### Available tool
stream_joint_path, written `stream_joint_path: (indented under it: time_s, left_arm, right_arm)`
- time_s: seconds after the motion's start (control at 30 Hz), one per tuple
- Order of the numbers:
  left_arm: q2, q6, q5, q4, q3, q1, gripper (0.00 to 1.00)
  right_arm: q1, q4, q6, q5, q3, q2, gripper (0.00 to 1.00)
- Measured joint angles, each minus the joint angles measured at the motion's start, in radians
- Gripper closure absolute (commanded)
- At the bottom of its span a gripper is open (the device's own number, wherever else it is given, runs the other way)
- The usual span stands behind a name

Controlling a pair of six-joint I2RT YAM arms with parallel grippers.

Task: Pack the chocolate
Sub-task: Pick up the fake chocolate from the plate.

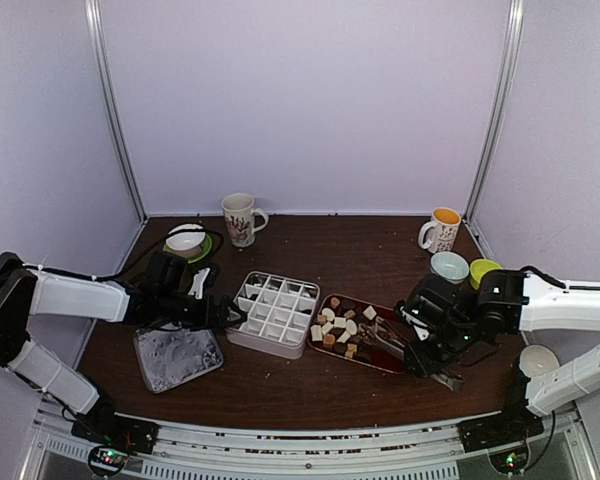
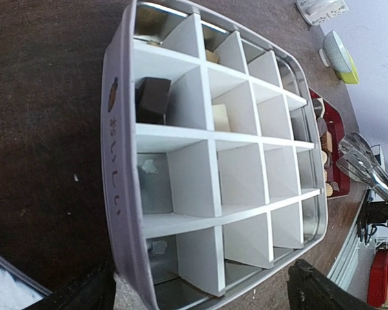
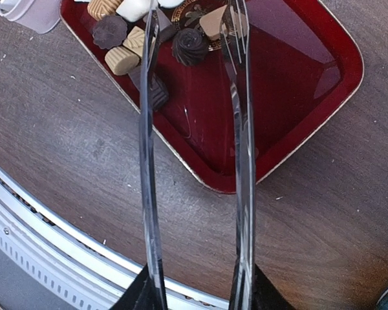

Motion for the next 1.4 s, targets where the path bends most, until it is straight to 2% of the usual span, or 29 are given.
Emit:
stream_joint_path:
  time_s: [0.63,1.0,1.4]
  left_arm:
    - [0.045,-0.034,0.000,0.042,0.027,-0.039,0.05]
    - [-0.075,-0.014,-0.069,-0.011,0.029,-0.048,0.03]
    - [-0.142,0.010,-0.128,-0.062,0.029,-0.048,0.03]
  right_arm:
    - [-0.078,0.005,0.032,0.002,-0.016,-0.019,0.56]
    - [-0.086,0.047,0.037,0.002,-0.024,0.055,0.56]
    - [-0.094,0.058,0.054,-0.007,-0.062,0.056,0.58]
